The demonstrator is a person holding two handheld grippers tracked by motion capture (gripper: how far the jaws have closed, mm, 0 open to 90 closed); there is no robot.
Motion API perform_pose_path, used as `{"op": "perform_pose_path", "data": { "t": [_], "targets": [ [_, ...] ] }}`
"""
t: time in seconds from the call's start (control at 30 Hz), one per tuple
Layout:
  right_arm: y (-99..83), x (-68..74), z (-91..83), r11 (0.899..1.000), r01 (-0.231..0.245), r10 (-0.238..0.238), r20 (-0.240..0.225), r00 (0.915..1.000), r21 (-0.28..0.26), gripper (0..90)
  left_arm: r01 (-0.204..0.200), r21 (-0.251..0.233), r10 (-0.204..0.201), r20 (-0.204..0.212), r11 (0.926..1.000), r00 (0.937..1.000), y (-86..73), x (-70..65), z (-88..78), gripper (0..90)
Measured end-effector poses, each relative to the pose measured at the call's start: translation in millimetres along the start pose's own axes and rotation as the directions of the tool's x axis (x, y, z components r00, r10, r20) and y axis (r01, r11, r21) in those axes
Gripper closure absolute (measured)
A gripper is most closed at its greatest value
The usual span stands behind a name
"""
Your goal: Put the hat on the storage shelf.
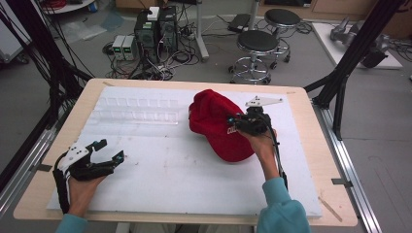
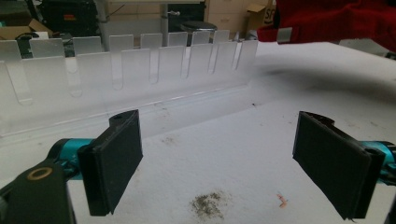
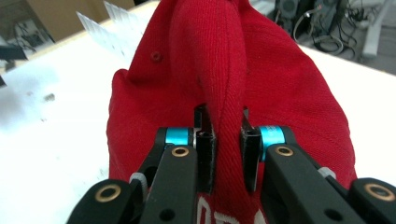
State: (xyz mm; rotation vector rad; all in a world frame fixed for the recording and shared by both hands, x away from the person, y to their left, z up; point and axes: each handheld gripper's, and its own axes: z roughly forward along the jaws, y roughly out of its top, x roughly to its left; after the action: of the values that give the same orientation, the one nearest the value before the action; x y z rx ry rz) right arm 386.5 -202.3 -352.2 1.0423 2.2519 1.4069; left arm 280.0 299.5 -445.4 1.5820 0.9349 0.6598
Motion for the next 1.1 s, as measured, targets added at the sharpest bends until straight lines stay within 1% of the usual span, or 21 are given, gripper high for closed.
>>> {"op": "perform_pose_path", "data": {
  "t": [0.17,0.2,0.3,0.43,0.47,0.5,0.53,0.57,0.6,0.63,0.67,0.7,0.73,0.77,0.83,0.9,0.93,0.97,1.0,1.03,1.1],
  "targets": [
    [4.4,8.5,3.5,1.000,0.020,-0.021,-0.019,0.9996,-0.024,81.6,0.003,0.004,-0.003,0.021,1.0000,0.9998,7.8,-3.7,1.5,16.0],
    [6.4,12.9,5.7,0.999,0.037,-0.037,-0.030,0.9989,-0.028,81.6,0.005,0.027,-0.007,0.042,0.9996,0.9991,13.0,-5.9,3.2,16.0],
    [8.2,17.1,8.0,0.999,0.045,-0.046,-0.035,0.9983,-0.028,81.7,-0.001,0.050,-0.002,0.053,0.9988,0.9986,18.0,-8.6,5.0,16.0],
    [11.4,24.9,12.3,0.998,0.050,-0.052,-0.050,0.9974,-0.038,81.6,0.022,0.072,-0.029,0.091,0.9972,0.9954,28.6,-14.0,7.8,15.6],
    [13.3,29.0,14.3,0.997,0.052,-0.055,-0.061,0.9966,-0.058,81.6,0.030,0.080,-0.039,0.115,0.9963,0.9925,33.5,-17.7,9.5,15.5],
    [13.3,29.0,14.3,0.997,0.052,-0.055,-0.061,0.9966,-0.058,81.6,0.030,0.080,-0.039,0.115,0.9963,0.9925,33.5,-17.7,9.5,15.5],
    [15.5,33.4,15.5,0.996,0.047,-0.053,-0.074,0.9958,-0.077,81.6,0.039,0.090,-0.053,0.160,0.9952,0.9857,38.5,-22.1,12.0,15.4],
    [15.9,33.7,15.7,0.996,0.049,-0.055,-0.075,0.9956,-0.081,81.6,0.039,0.090,-0.053,0.160,0.9952,0.9857,38.5,-22.1,12.0,15.3],
    [17.6,36.6,16.8,0.994,0.050,-0.058,-0.089,0.9943,-0.096,81.7,0.047,0.104,-0.070,0.225,0.9934,0.9718,44.6,-29.9,16.5,15.3],
    [17.6,36.6,16.8,0.994,0.050,-0.058,-0.089,0.9943,-0.096,81.7,0.047,0.104,-0.070,0.225,0.9934,0.9718,44.6,-29.9,16.5,15.3],
    [19.4,40.6,18.0,0.992,0.046,-0.058,-0.104,0.9928,-0.114,81.6,0.048,0.114,-0.076,0.257,0.9923,0.9634,48.0,-36.6,20.6,15.3],
    [19.4,40.6,18.0,0.992,0.046,-0.058,-0.104,0.9928,-0.114,81.6,0.048,0.114,-0.076,0.257,0.9923,0.9634,48.0,-36.6,20.6,15.3],
    [20.9,43.9,19.3,0.991,0.046,-0.061,-0.119,0.9910,-0.128,81.6,0.039,0.127,-0.074,0.286,0.9912,0.9553,51.0,-44.5,25.2,15.3],
    [20.9,43.9,19.3,0.991,0.046,-0.061,-0.119,0.9910,-0.128,81.6,0.039,0.127,-0.074,0.286,0.9912,0.9553,51.0,-44.5,25.2,15.3],
    [22.2,46.5,20.8,0.989,0.048,-0.067,-0.130,0.9892,-0.142,81.6,0.016,0.139,-0.057,0.302,0.9901,0.9517,53.5,-53.7,30.6,15.3],
    [23.2,49.4,21.6,0.988,0.043,-0.064,-0.143,0.9876,-0.145,81.6,0.013,0.150,-0.060,0.314,0.9886,0.9475,55.2,-61.7,35.3,15.3],
    [23.7,50.7,22.6,0.988,0.047,-0.069,-0.150,0.9863,-0.148,81.6,0.014,0.162,-0.068,0.330,0.9867,0.9417,56.9,-68.7,40.3,15.3],
    [23.7,50.7,22.6,0.988,0.047,-0.069,-0.150,0.9863,-0.148,81.6,0.014,0.162,-0.068,0.330,0.9867,0.9417,56.9,-68.7,40.3,15.3],
    [24.1,52.8,23.0,0.988,0.045,-0.069,-0.155,0.9856,-0.148,81.6,0.016,0.170,-0.074,0.341,0.9853,0.9371,58.6,-75.2,44.8,15.3],
    [24.1,52.8,23.0,0.988,0.045,-0.069,-0.155,0.9856,-0.148,81.6,0.016,0.170,-0.074,0.341,0.9853,0.9371,58.6,-75.2,44.8,15.3],
    [24.5,54.8,22.9,0.987,0.042,-0.067,-0.157,0.9853,-0.156,81.6,0.020,0.179,-0.086,0.366,0.9836,0.9267,60.7,-84.8,51.7,15.3]
  ]
}}
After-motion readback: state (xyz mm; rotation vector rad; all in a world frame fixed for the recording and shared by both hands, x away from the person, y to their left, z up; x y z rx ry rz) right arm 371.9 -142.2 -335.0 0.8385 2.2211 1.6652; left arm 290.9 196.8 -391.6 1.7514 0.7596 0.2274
